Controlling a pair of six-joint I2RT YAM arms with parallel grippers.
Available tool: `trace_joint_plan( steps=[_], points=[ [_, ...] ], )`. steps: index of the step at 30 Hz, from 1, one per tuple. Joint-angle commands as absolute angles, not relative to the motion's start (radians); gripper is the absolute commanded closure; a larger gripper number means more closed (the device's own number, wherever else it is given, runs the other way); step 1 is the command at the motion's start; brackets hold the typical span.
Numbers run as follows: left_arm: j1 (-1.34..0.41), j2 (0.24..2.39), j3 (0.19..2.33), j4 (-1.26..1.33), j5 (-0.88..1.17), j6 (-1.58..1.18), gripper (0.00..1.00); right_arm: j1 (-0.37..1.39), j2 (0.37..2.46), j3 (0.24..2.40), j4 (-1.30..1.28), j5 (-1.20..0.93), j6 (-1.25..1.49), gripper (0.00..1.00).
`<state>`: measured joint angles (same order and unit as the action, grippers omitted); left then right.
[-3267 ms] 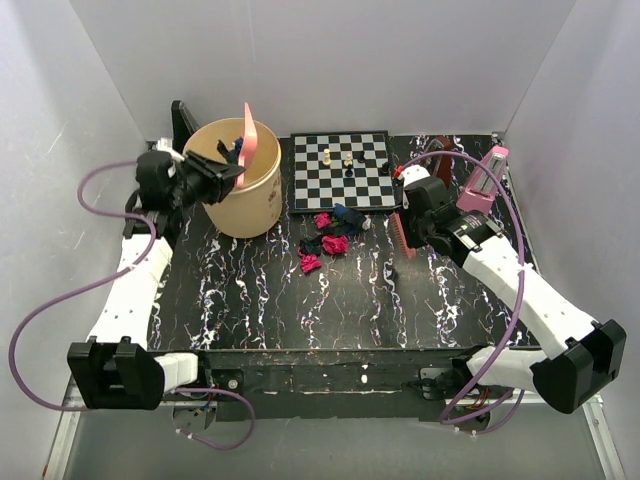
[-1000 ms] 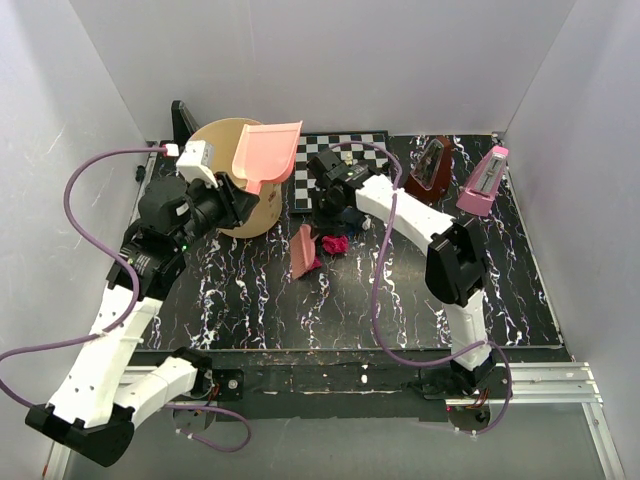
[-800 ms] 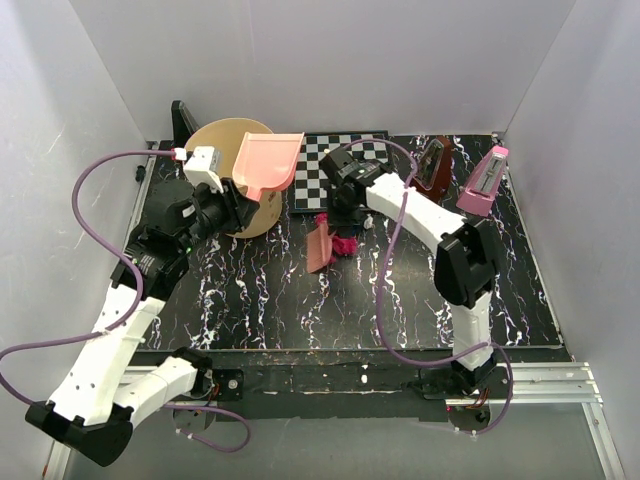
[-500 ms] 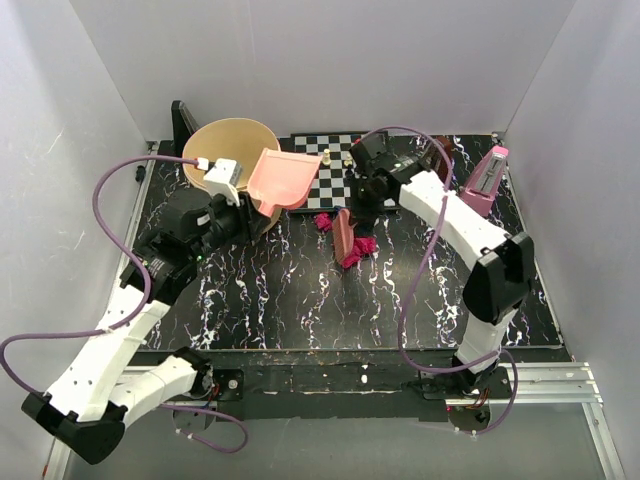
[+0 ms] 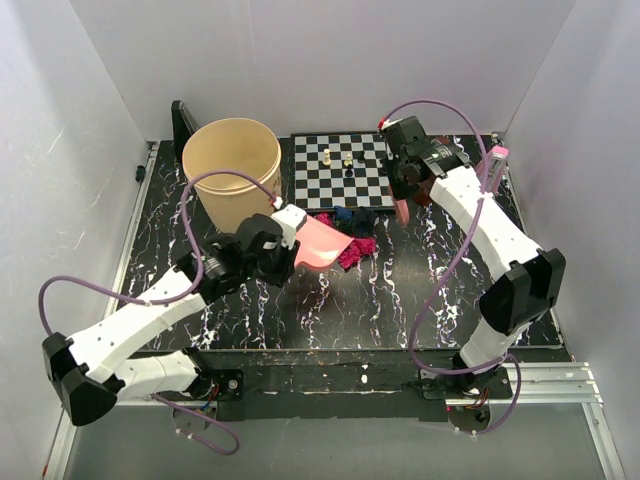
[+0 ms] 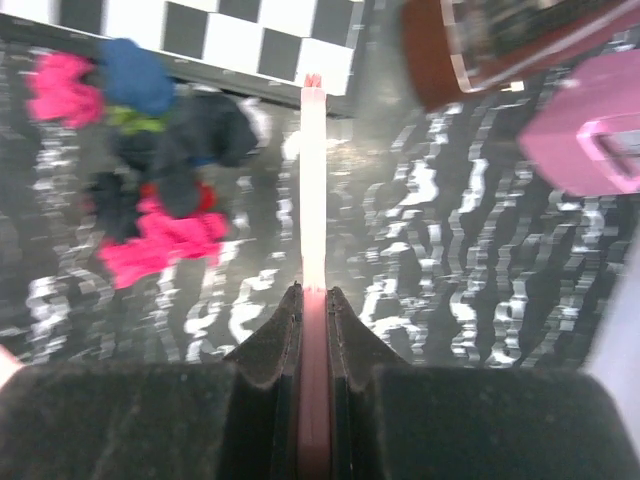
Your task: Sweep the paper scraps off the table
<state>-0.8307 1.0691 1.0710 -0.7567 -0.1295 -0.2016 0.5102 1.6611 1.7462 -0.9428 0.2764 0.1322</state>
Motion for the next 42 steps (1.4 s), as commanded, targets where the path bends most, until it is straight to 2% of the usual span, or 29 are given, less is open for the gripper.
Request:
trace_joint_plan(
  steps=[1,9,15,23,32,37,40,42],
  points=[
    [-0.885,1.130,1.054,-0.821,-0.163,-0.193,1.00,0.512,1.729,1.752,-0.890,0.546,-0.134,0.99],
    [-1.005,1.273,1.020,-0.805,-0.155,-0.288,1.00,0.566,1.920,1.822,-0.824,0.512,-0.304,0.99],
    [-1.015,1.295,0.971,-0.796,-0.074,-0.321,1.00,0.643,1.948,1.757,-0.767,0.439,-0.377,0.99],
    [-1.002,1.322,0.966,-0.709,-0.101,-0.337,1.00,0.684,1.804,1.615,-0.848,0.123,-0.336,0.99],
    [-0.969,1.476,1.020,-0.657,-0.176,-0.351,1.00,0.808,1.724,1.522,-0.991,0.066,-0.374,0.99],
    [-0.969,1.480,1.000,-0.598,-0.216,-0.328,1.00,0.845,1.655,1.502,-1.000,-0.064,-0.345,0.99],
    [-0.971,1.441,0.965,-0.549,-0.221,-0.325,1.00,0.841,1.596,1.493,-0.951,0.056,-0.269,0.99],
    [-0.971,1.405,0.939,-0.517,-0.218,-0.325,1.00,0.818,1.557,1.505,-0.950,0.058,-0.241,0.99]
  ],
)
